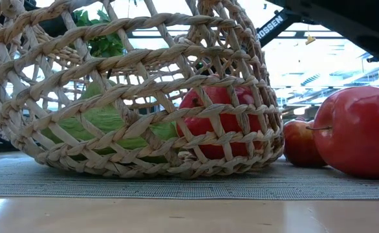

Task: Build produce basket
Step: Put the pomegranate into the brown basket, then put the mango into the brown basket

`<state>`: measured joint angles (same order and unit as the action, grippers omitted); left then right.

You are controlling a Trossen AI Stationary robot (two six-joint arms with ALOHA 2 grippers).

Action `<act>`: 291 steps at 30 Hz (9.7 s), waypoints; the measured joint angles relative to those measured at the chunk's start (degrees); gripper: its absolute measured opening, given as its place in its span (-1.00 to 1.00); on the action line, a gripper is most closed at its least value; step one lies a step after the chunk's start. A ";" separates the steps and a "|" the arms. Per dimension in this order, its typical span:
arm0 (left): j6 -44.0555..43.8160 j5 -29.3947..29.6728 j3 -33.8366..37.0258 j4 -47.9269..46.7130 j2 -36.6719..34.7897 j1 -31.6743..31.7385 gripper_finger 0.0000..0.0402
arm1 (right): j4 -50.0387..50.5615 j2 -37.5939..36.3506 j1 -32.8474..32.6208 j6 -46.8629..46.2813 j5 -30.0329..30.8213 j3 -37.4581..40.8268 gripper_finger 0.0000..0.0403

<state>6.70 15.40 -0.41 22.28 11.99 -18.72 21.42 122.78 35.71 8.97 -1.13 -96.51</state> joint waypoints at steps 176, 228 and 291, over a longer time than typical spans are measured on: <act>-0.01 0.00 0.00 0.07 -0.02 0.01 -0.83 | -42.43 -33.86 -41.95 38.34 1.64 28.41 0.74; 0.00 -0.01 0.00 0.05 0.00 0.01 -0.82 | -18.75 -12.13 -46.02 45.49 2.53 5.03 0.74; -0.01 0.00 -0.02 0.07 -0.01 0.01 -0.82 | 28.02 -42.77 -54.51 -42.87 7.51 27.30 0.86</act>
<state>6.69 15.40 -0.43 22.36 11.98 -18.71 49.44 80.02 -18.80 -33.90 6.39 -69.21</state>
